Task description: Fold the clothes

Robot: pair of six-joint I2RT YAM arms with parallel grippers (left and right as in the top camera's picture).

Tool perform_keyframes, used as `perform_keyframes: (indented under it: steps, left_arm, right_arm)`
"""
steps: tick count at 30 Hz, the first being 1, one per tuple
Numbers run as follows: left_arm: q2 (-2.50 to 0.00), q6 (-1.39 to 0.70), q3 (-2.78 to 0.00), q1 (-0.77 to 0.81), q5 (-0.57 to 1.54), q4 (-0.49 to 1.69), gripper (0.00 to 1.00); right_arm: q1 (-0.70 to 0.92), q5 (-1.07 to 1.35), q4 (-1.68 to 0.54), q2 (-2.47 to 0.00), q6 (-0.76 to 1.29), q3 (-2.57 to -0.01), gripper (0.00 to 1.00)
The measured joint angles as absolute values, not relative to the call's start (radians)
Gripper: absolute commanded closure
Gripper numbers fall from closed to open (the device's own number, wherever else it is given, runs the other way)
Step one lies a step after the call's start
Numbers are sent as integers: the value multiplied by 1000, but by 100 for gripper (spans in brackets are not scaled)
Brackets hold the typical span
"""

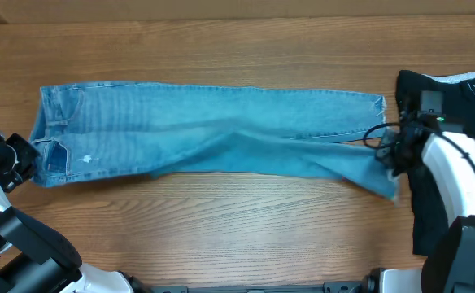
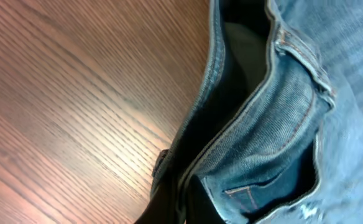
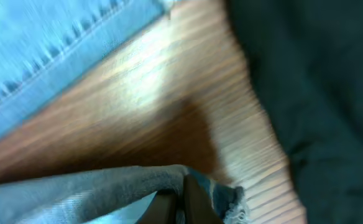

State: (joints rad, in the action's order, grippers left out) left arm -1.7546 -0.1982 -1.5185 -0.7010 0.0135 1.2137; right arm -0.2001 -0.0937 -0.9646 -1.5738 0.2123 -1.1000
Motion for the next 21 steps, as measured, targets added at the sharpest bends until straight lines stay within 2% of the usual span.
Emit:
perform_keyframes:
  steps: [9, 13, 15, 16, 17, 18, 19, 20, 21]
  left_arm:
    - [-1755, -211, -1520, -703, -86, 1402, 96]
    - [-1755, -236, -1520, -790, -105, 1467, 93]
    - [-1755, -237, -1520, -859, -102, 1479, 76]
    - [-1755, -242, -1520, -884, -101, 1481, 72]
    - [-1755, -247, -1520, -907, -102, 1480, 59]
    - [-1755, -252, -1520, -922, -103, 1480, 36]
    - [-1755, -255, -1520, -930, -104, 1481, 18]
    - [-1755, -257, -1520, -930, -102, 1481, 16]
    - [-1755, -259, -1520, -930, -102, 1481, 16]
  right_arm:
    - [-242, -91, -1002, -1574, 155, -1142, 96]
    - [-242, -64, -1026, -1574, 153, -1142, 96]
    - [-242, -40, -1037, -1574, 153, -1142, 96]
    - [-242, -33, -1040, -1574, 153, -1142, 96]
    - [-242, -29, -1041, -1574, 153, -1142, 93]
    - [-242, -24, -1040, -1574, 154, -1142, 89]
    - [-242, -22, -1040, -1574, 154, -1142, 79]
    - [-242, -23, -1040, -1574, 153, -1142, 56]
    - [-242, -25, -1041, -1574, 152, -1142, 45]
